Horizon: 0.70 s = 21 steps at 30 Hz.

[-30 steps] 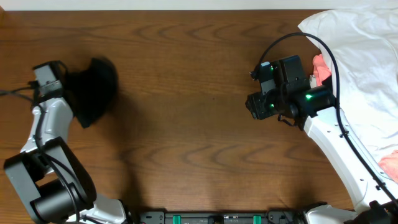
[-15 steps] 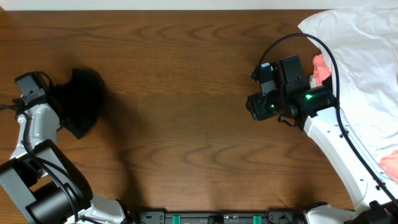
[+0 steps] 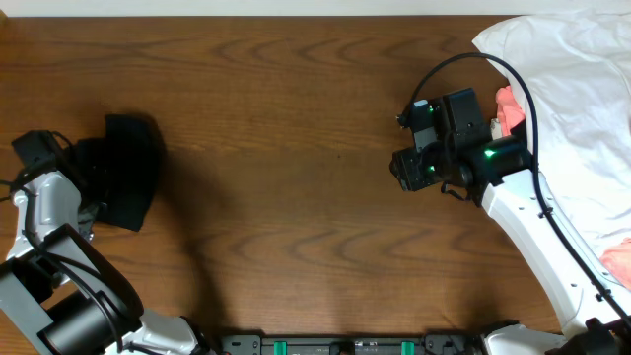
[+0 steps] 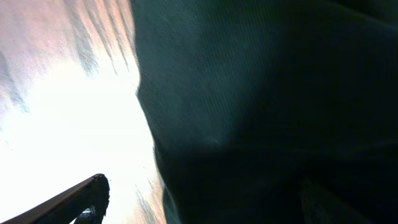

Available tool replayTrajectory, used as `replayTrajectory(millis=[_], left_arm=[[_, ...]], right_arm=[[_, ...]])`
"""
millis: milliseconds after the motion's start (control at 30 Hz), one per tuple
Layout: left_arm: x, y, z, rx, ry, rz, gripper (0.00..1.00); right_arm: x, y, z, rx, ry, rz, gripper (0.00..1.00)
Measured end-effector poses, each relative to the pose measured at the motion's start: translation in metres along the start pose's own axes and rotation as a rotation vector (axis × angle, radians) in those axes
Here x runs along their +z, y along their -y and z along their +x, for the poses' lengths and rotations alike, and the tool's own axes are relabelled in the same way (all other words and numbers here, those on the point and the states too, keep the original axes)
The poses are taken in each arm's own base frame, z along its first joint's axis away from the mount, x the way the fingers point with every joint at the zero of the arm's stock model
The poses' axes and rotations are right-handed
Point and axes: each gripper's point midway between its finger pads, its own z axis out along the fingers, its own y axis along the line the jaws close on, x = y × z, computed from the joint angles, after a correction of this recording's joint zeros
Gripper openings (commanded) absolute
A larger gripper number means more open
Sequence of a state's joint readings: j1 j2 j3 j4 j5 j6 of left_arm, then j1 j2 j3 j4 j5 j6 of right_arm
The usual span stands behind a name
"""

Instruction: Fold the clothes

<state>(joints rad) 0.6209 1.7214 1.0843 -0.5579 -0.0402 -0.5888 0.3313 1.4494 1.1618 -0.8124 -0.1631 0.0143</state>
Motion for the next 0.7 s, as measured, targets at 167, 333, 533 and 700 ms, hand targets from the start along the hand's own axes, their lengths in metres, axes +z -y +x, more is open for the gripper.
replayTrajectory(millis=[167, 333, 533, 700], left_arm=[[-0.025, 0.017, -0.008, 0.004, 0.037, 0.108, 0.98], [-0.104, 0.082, -0.024, 0.199, 0.169, 0.51, 0.95], [-0.159, 0.127, -0.011, 0.401, 0.216, 0.792, 0.68], [-0.117, 0.135, -0.001, 0.422, 0.108, 0.787, 0.65]], right_arm=[[0.0, 0.0, 0.0, 0.0, -0.001, 0.0, 0.55], [0.0, 0.0, 0.001, 0.0, -0.002, 0.0, 0.55], [0.0, 0.0, 0.001, 0.0, -0.003, 0.0, 0.55], [0.0, 0.0, 0.001, 0.0, -0.003, 0.0, 0.55]])
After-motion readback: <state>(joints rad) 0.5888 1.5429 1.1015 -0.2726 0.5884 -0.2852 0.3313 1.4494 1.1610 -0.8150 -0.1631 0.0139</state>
